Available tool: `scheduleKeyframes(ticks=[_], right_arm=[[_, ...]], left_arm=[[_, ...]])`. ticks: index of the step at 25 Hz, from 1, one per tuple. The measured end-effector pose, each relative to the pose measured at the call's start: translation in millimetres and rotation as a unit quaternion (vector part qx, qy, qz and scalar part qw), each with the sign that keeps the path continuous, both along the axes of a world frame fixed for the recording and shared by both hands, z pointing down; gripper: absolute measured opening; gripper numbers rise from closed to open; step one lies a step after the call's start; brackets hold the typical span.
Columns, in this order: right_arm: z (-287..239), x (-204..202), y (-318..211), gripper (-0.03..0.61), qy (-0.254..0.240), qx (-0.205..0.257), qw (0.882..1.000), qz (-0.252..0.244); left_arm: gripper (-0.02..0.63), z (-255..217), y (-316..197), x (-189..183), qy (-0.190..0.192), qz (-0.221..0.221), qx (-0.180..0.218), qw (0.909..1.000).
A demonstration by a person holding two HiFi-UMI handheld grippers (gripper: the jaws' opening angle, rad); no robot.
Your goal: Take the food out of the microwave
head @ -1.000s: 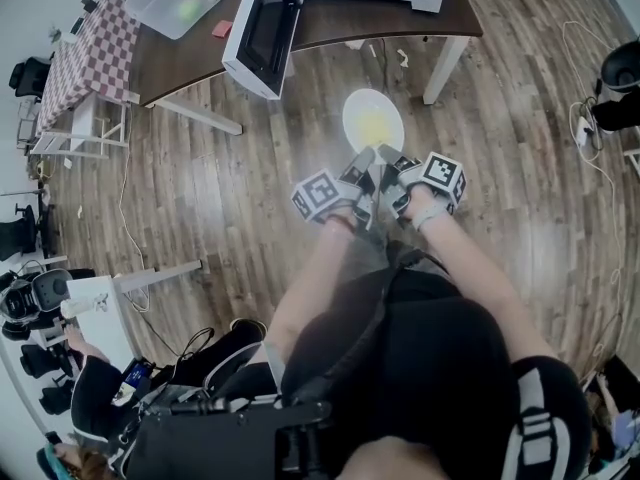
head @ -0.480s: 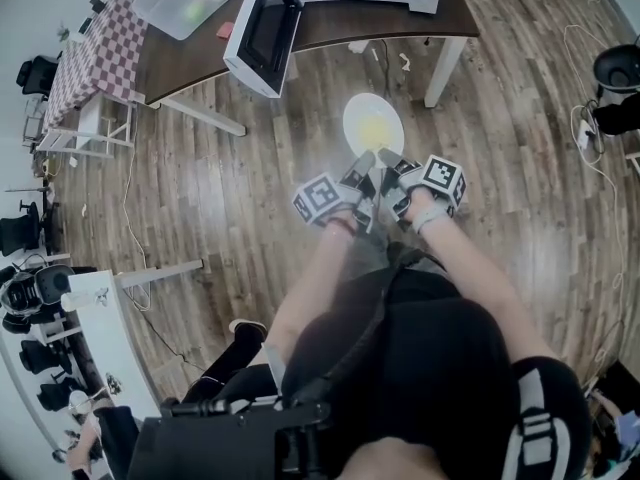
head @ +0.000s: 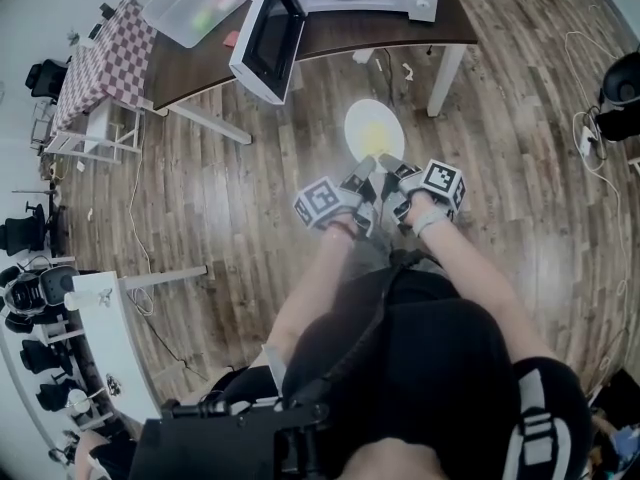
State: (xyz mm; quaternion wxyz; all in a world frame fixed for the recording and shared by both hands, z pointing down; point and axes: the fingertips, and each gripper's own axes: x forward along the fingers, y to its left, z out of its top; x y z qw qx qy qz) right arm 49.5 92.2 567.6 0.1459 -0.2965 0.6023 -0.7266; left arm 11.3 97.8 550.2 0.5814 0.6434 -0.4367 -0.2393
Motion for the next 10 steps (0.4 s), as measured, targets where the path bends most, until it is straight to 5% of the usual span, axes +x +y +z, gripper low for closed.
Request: scheduleKeyframes(ticks=[10], right_arm=[[-2.8,1.3,6.5,0.029,-0.007,-0.004,1.0,-0.002]], left_arm=[[0.043,-1.5,5.7,1.2,0.004,0.0,-0.005,1.0]])
